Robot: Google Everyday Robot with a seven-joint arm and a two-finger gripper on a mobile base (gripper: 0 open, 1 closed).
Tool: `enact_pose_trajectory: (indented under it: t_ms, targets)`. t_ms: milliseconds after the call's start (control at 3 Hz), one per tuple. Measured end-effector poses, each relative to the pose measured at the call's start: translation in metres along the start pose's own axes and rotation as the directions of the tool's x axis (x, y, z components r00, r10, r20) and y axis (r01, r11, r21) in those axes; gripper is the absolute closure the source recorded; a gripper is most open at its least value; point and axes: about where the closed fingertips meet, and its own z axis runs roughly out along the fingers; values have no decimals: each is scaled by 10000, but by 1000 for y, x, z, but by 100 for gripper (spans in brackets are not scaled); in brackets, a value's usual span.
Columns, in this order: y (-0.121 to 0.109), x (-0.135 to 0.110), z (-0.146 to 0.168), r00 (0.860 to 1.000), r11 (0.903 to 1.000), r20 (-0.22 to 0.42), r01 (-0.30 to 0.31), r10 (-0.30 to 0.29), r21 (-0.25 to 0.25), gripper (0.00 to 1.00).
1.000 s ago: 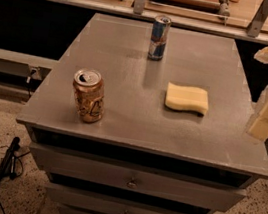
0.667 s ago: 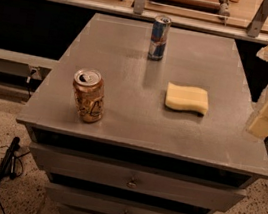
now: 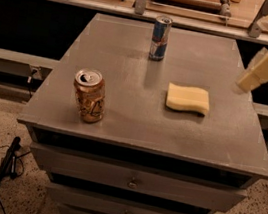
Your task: Knock redbull can over
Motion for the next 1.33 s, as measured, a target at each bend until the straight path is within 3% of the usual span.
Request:
enact_pose_trajectory:
  t_ms: [333,667,1000,1333]
  targets:
    - [-51,-26,34,9901,9971,1306,-589,520,492,0]
    - [-60,-28,40,9870,9957,1489,-706,609,608,0]
    - [-59,-28,43,9701,9927,2188,-1154,1051,351,0]
    - [-61,-33,62,8763,9655,4095,-2550,2538,-526,0]
